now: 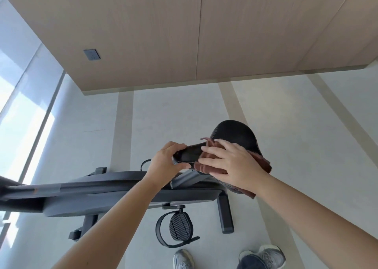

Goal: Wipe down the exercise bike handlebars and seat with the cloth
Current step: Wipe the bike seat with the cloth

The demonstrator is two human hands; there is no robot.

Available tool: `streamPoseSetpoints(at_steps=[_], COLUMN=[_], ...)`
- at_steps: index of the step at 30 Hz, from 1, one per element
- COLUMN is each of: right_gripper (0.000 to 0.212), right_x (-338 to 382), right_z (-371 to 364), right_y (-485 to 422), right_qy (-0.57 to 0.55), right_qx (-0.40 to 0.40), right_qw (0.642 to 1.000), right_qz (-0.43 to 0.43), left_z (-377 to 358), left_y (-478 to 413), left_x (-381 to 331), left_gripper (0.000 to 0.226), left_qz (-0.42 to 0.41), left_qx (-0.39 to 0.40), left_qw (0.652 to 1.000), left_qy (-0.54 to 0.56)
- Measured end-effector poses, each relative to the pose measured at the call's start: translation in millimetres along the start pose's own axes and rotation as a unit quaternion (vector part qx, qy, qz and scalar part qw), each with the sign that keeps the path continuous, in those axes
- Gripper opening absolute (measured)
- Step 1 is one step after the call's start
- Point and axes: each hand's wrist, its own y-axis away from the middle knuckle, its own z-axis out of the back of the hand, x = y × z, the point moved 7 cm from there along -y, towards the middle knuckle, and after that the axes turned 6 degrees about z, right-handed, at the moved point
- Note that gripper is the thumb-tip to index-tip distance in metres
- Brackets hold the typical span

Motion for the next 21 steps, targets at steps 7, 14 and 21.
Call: streamPoseSetpoints(at_steps=[7,14,21], right_gripper=[0.035,0.042,0.042], right_x=[-37,-23,-63], right_z=[10,9,9], right_y=[0,25,2], right_qy=[-0.054,0.014,-0.041], right_qx=[-0.030,-0.082,-0.038], right_qw=[0.985,0.938,0.919], right_qz=[-0.162,-0.337,-0.390], left_z=[-11,-45,-48], left_y=[2,-2,-10], left_x=[-13,-51,-45], left_gripper=[0.058,0.069,0.060], left_qz=[-0.072,-0.159,-0.173], left_qx=[0.018,0.024,-0.002], left_qw=[0.992,0.971,0.966], left_qy=[-0.104,-0.178,-0.190])
